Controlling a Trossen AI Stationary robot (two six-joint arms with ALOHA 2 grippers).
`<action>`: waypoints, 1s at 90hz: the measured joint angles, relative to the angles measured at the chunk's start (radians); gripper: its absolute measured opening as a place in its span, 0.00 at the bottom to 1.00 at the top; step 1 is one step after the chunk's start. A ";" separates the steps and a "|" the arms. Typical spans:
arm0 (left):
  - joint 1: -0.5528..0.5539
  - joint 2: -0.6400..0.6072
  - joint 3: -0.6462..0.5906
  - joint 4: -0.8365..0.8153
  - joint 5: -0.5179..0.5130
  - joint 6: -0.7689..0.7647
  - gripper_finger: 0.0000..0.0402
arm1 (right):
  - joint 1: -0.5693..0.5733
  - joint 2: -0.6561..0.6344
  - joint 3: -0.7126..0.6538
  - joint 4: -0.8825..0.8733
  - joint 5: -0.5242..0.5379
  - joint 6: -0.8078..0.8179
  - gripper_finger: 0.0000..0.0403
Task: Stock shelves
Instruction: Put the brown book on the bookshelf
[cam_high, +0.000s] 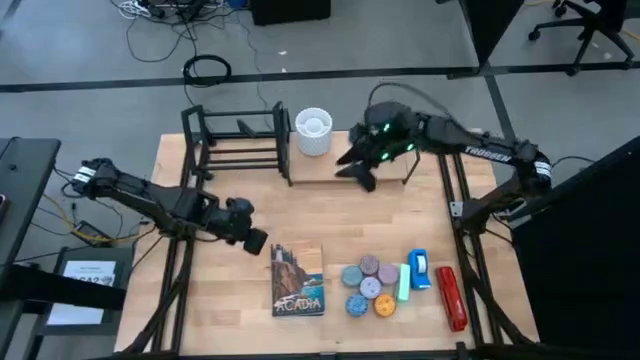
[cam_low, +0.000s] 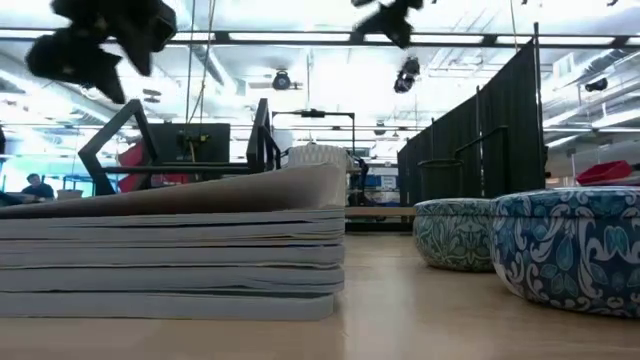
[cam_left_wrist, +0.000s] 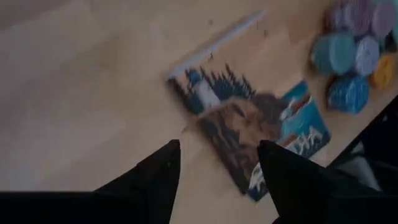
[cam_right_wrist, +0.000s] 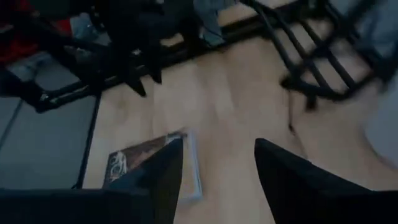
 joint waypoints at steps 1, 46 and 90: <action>-0.006 0.000 -0.004 0.004 0.000 -0.003 0.49 | 0.010 0.006 0.000 0.008 0.006 0.007 0.43; -0.253 0.032 -0.135 0.165 -0.120 -0.490 0.49 | 0.171 0.299 -0.001 0.108 -0.063 0.153 0.48; -0.270 0.309 -0.148 0.430 -0.216 -0.629 0.50 | 0.197 0.464 -0.002 -0.070 -0.126 0.314 0.38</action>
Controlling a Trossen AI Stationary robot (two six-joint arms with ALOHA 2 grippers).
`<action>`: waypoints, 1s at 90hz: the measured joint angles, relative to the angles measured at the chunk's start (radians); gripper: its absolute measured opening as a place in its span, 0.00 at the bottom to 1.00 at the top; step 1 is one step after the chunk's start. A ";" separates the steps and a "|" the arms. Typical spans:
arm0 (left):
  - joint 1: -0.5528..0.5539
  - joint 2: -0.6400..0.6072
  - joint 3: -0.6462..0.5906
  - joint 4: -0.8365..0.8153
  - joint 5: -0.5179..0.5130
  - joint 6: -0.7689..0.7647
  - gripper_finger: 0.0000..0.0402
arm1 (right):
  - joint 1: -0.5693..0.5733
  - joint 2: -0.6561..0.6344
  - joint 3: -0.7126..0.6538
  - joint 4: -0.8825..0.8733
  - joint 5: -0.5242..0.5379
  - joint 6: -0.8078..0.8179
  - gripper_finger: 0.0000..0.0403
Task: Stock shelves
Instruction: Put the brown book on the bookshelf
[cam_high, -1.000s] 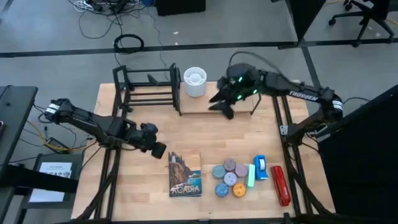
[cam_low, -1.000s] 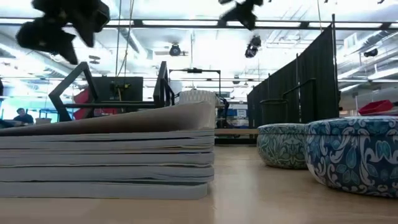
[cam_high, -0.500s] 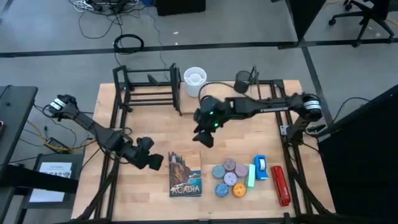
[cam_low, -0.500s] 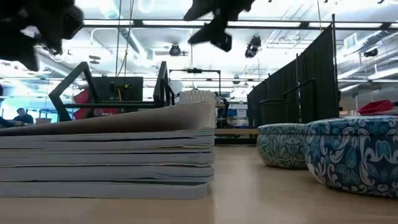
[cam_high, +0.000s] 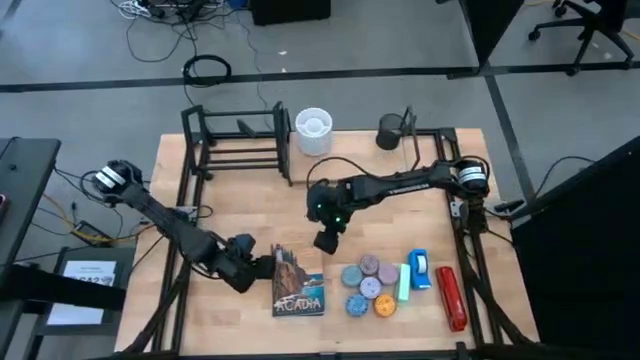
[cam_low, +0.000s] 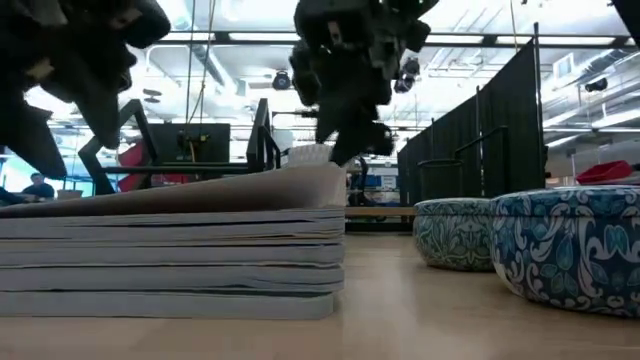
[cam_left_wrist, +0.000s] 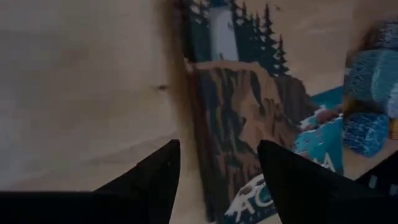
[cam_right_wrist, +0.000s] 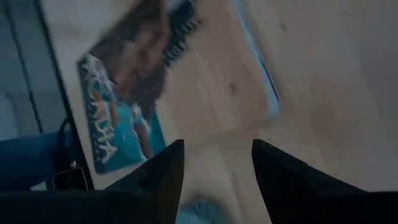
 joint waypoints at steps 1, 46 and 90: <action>0.000 0.009 0.000 0.007 0.000 0.000 0.50 | 0.001 0.002 0.000 -0.002 0.003 -0.001 0.37; 0.012 0.157 0.000 0.103 0.008 -0.097 0.68 | 0.047 0.149 0.000 0.160 -0.106 0.045 0.23; 0.045 0.157 0.000 0.089 0.000 -0.032 0.35 | 0.047 0.135 0.000 0.218 -0.165 0.003 0.21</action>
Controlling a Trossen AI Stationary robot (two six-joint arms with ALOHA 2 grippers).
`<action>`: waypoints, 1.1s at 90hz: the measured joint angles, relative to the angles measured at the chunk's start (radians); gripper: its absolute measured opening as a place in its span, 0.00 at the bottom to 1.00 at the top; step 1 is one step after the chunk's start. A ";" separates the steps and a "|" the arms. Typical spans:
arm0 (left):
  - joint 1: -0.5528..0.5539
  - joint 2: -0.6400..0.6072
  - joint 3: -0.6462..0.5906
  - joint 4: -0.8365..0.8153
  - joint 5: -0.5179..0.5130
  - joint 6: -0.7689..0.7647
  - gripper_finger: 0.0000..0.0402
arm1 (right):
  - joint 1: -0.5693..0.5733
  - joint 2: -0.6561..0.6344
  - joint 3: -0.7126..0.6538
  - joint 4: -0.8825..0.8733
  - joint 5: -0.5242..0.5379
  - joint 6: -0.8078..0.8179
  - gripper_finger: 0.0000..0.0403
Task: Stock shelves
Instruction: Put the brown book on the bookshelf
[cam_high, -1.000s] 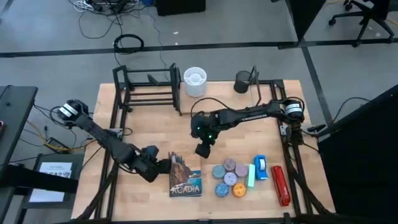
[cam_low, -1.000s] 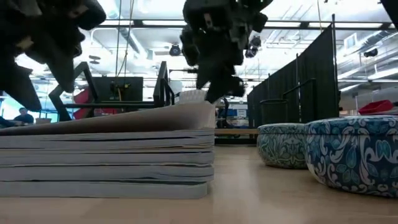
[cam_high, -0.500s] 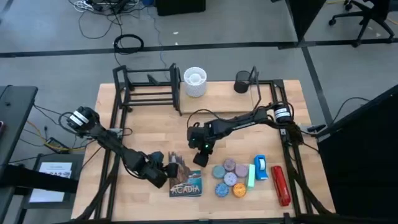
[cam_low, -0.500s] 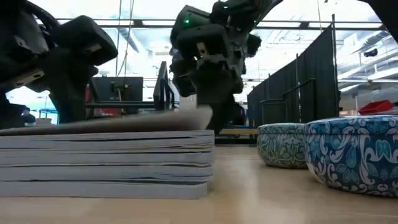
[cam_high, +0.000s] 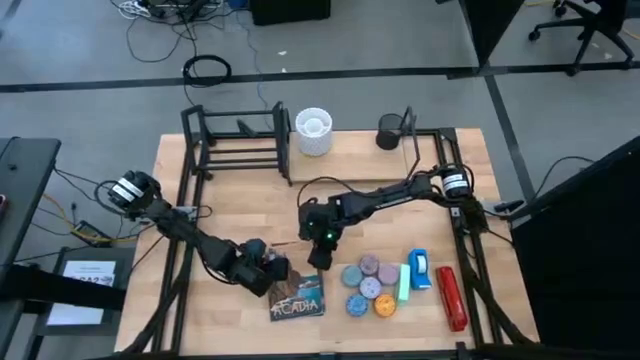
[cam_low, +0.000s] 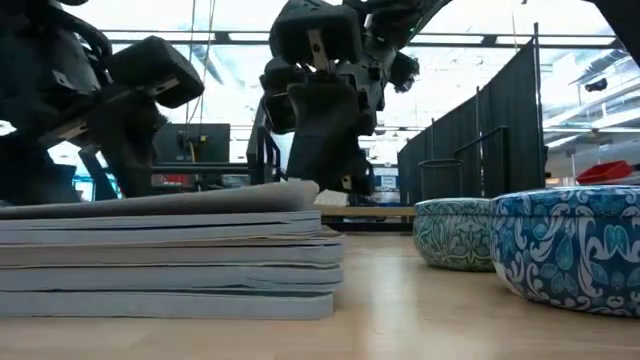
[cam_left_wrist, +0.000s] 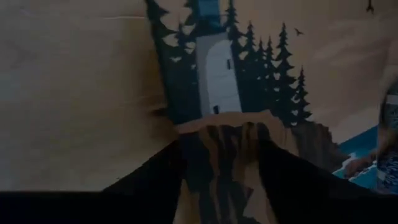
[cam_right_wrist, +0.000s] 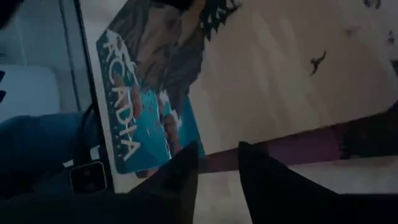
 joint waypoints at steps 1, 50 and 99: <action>0.000 0.000 0.000 0.000 0.000 0.000 0.33 | -0.001 -0.001 0.000 -0.004 0.000 0.000 0.21; -0.005 -0.036 0.150 -0.294 -0.007 0.053 0.00 | -0.085 -0.279 0.000 -0.201 0.162 -0.176 0.14; -0.010 -0.036 0.488 -0.718 -0.217 0.072 0.00 | -0.045 -0.270 -0.009 -0.242 0.133 -0.246 0.14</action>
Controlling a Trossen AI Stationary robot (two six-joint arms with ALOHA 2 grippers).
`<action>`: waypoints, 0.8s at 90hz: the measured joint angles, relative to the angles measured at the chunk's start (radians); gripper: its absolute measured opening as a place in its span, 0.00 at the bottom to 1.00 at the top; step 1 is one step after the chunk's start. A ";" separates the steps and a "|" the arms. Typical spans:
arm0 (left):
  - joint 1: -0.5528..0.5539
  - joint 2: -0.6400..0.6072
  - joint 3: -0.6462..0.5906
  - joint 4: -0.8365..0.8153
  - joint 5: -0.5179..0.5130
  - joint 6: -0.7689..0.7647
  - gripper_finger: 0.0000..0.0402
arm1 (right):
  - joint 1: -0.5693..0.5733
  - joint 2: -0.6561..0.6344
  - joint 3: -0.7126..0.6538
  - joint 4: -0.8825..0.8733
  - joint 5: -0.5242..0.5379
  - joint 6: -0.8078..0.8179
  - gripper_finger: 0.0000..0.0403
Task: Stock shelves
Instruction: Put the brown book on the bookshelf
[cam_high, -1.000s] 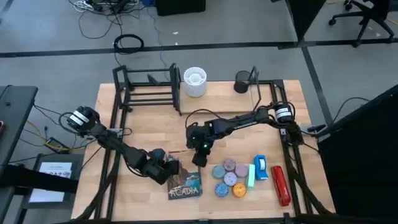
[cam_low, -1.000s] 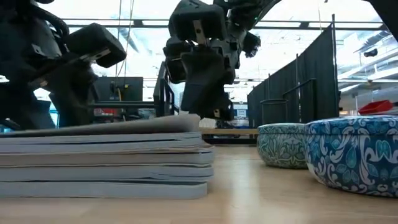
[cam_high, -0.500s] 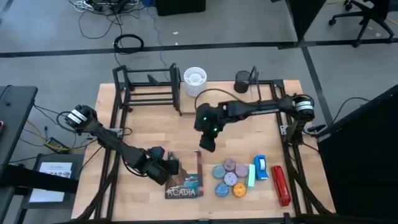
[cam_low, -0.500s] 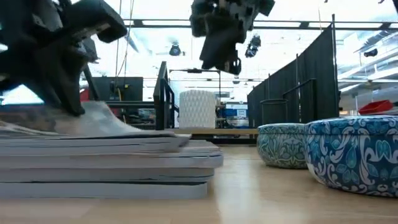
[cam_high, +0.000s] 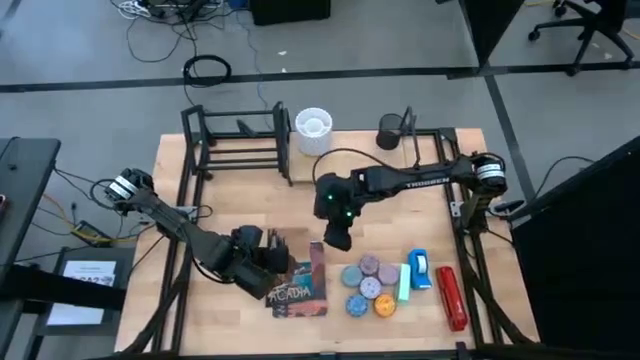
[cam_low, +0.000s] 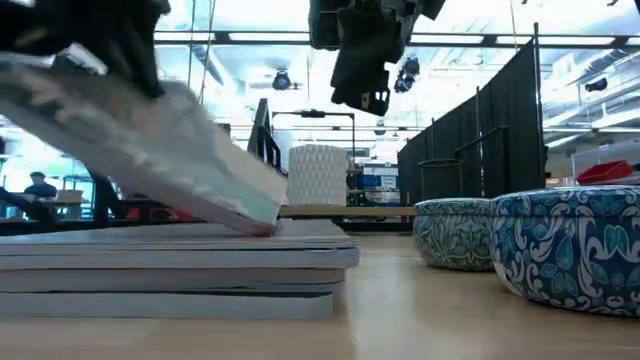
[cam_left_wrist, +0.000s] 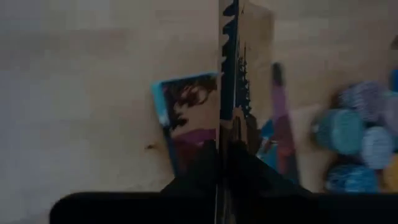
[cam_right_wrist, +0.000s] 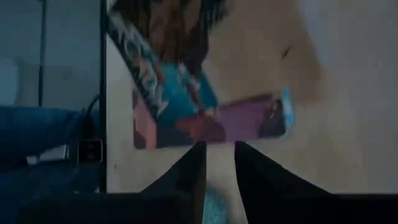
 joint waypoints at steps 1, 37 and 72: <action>0.000 0.000 0.005 -0.005 -0.008 0.005 0.00 | 0.001 0.000 -0.004 0.005 0.000 -0.001 0.14; 0.000 0.000 0.044 -0.025 -0.108 0.062 0.00 | -0.034 0.000 -0.271 0.316 -0.053 0.147 0.18; 0.003 0.001 -0.012 0.151 -0.126 0.044 0.00 | -0.004 0.000 -0.405 0.569 -0.044 0.253 0.24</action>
